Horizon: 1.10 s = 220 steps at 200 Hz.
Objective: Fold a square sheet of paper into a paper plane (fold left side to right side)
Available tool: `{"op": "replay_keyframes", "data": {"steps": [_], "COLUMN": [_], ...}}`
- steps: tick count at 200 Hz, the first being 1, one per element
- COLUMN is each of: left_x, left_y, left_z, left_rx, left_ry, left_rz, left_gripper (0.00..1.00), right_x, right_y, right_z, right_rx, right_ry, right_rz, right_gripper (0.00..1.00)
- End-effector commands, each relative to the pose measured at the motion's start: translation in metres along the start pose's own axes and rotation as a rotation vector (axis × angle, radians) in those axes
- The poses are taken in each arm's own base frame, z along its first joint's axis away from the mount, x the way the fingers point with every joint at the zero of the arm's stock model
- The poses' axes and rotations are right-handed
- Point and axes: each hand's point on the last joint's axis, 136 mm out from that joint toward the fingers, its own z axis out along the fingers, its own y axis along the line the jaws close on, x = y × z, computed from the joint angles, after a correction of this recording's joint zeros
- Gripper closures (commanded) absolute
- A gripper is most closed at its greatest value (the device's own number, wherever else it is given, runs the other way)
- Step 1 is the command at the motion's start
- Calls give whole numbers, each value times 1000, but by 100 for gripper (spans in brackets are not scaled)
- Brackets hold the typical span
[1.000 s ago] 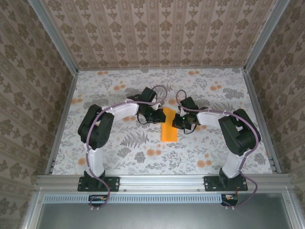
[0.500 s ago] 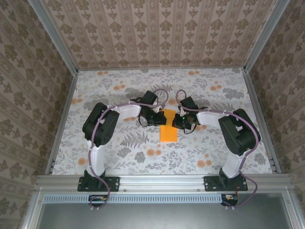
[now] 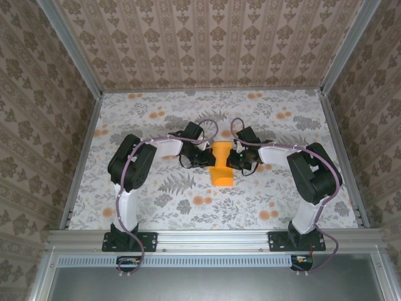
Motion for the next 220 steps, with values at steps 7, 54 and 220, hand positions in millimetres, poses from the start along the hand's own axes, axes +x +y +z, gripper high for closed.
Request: {"op": "replay_keyframes", "data": {"steps": [7,54,220], "left_x": [11,-4,9], "left_y": [39,5,-5], "left_z": [-24,-38,11], "left_rx": [-118,-58,-49], "left_ry": [-9,-79,0], "left_rz": [-57,40,80], "left_gripper": [94,94,93], "right_x": [29,27,25], "right_y": [-33,-30,-18], "right_z": [10,9,11], "right_rx": [132,123,72], "right_ry": [96,91,77], "right_rz": [24,23,9], "right_gripper": [100,100,100]}}
